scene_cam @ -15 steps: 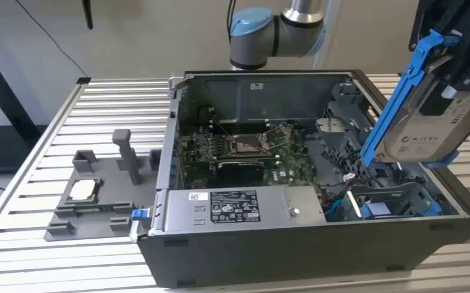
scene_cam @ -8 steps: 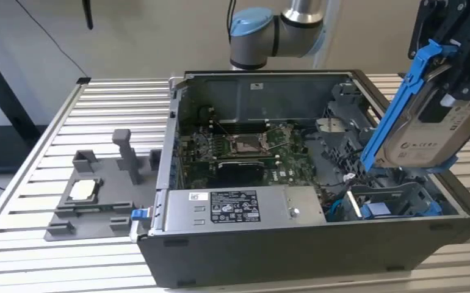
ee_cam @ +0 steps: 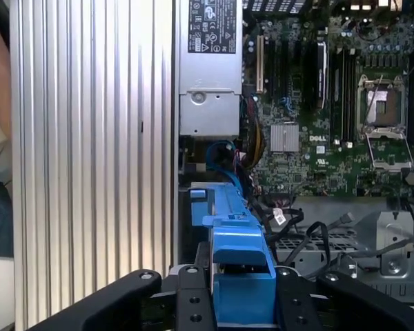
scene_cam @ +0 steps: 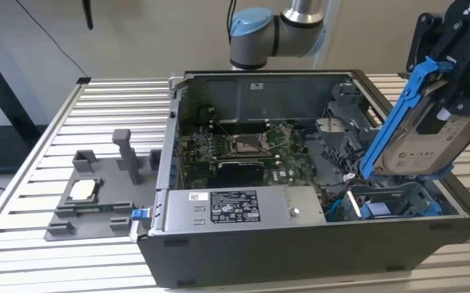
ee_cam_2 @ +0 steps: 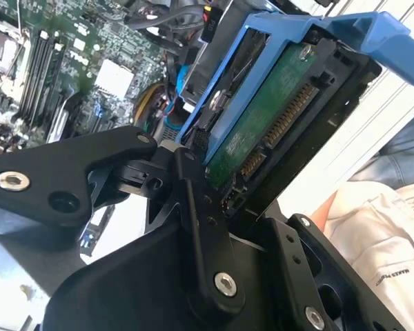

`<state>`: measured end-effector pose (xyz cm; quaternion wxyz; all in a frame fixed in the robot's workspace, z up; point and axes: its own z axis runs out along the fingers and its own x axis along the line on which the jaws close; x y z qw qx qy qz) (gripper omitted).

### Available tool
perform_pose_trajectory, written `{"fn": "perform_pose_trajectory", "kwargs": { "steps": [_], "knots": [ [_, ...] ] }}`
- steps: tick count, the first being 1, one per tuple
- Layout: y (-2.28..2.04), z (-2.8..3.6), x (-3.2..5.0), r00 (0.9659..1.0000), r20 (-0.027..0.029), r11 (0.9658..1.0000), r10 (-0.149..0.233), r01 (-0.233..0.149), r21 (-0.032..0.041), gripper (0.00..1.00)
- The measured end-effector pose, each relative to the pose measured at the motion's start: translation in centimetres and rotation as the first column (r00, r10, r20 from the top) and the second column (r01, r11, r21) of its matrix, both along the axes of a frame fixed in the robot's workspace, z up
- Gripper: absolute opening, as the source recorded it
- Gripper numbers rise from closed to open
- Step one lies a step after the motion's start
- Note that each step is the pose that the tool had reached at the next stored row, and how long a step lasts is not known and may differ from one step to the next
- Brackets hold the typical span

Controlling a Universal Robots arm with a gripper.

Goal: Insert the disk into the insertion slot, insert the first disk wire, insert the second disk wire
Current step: 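Insert the disk into the insertion slot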

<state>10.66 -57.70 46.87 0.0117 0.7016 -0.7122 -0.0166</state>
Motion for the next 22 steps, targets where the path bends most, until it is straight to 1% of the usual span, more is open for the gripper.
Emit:
{"fn": "perform_pose_trajectory", "kwargs": {
  "steps": [2,7,11,13,17,22],
  "knots": [
    [0.0,-0.3,0.05,1.0,0.0001,1.0,0.008,-0.008,0.0,0.33],
    [-0.01,-0.98,0.13,0.9995,0.0032,0.9995,0.031,-0.031,0.0005,0.33],
    [-0.04,-1.49,0.18,0.9992,0.0089,0.9992,0.04,-0.04,0.0004,0.33],
    [-0.09,-1.79,0.21,0.9991,0.0106,0.9992,0.04,-0.04,0.0003,0.33],
    [-0.11,-2.5,0.28,0.9991,0.0109,0.9992,0.04,-0.04,0.0006,0.33],
    [-0.12,-3.41,0.37,0.9991,0.0111,0.9992,0.04,-0.04,0.0033,0.33]
  ]
}}
